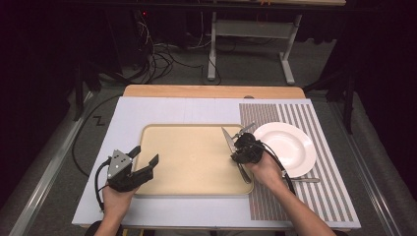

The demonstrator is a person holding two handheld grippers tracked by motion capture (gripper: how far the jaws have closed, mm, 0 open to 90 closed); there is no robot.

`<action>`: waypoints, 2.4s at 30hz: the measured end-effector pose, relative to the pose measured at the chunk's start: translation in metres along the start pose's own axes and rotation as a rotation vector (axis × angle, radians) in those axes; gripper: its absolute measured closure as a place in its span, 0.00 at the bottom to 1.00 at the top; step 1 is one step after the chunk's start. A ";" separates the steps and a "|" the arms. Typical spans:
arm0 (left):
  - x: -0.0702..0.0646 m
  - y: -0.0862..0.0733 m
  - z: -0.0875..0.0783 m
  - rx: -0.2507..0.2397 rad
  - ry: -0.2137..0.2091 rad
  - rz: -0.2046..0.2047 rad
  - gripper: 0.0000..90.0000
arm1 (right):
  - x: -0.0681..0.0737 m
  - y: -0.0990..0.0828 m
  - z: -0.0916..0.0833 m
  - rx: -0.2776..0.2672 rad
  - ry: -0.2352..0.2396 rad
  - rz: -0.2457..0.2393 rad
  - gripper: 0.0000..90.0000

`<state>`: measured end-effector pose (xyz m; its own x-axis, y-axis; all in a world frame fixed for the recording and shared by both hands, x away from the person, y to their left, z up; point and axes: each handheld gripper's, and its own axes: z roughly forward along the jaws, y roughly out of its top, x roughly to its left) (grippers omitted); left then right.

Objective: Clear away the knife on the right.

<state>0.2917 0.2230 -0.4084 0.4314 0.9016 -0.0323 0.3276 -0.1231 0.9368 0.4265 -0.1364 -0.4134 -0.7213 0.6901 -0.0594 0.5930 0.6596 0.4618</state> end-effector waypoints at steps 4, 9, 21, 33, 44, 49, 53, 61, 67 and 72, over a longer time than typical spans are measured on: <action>0.000 0.000 0.000 0.000 0.000 0.001 0.34 | 0.000 0.000 0.000 0.001 0.001 0.005 0.76; 0.000 0.000 0.001 0.001 -0.001 0.002 0.34 | 0.000 0.001 -0.001 0.009 -0.003 -0.014 0.75; 0.000 0.000 0.001 0.004 -0.001 -0.002 0.34 | 0.001 -0.001 -0.012 -0.034 0.014 -0.008 0.63; 0.000 0.000 0.002 0.005 0.000 -0.003 0.34 | 0.003 -0.012 -0.032 -0.162 0.006 0.013 0.53; 0.000 0.000 0.003 0.006 0.001 -0.002 0.34 | 0.001 -0.031 -0.050 -0.261 0.032 0.024 0.51; 0.000 0.000 0.003 0.004 0.001 -0.001 0.34 | -0.002 -0.044 -0.059 -0.308 0.029 0.045 0.51; -0.001 0.000 0.003 0.004 0.000 0.000 0.34 | -0.006 -0.054 -0.064 -0.338 0.027 0.057 0.51; -0.001 0.000 0.003 0.004 -0.002 0.003 0.34 | -0.013 -0.074 -0.072 -0.386 0.016 0.093 0.49; -0.002 0.000 0.003 0.006 -0.002 0.008 0.35 | -0.017 -0.087 -0.078 -0.420 0.004 0.112 0.47; -0.004 0.000 0.003 0.008 0.000 0.017 0.35 | -0.018 -0.096 -0.080 -0.449 -0.003 0.119 0.46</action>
<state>0.2925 0.2187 -0.4090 0.4369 0.8993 -0.0165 0.3265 -0.1415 0.9345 0.3535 -0.2359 -0.3856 -0.6564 0.7543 0.0145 0.4574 0.3826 0.8028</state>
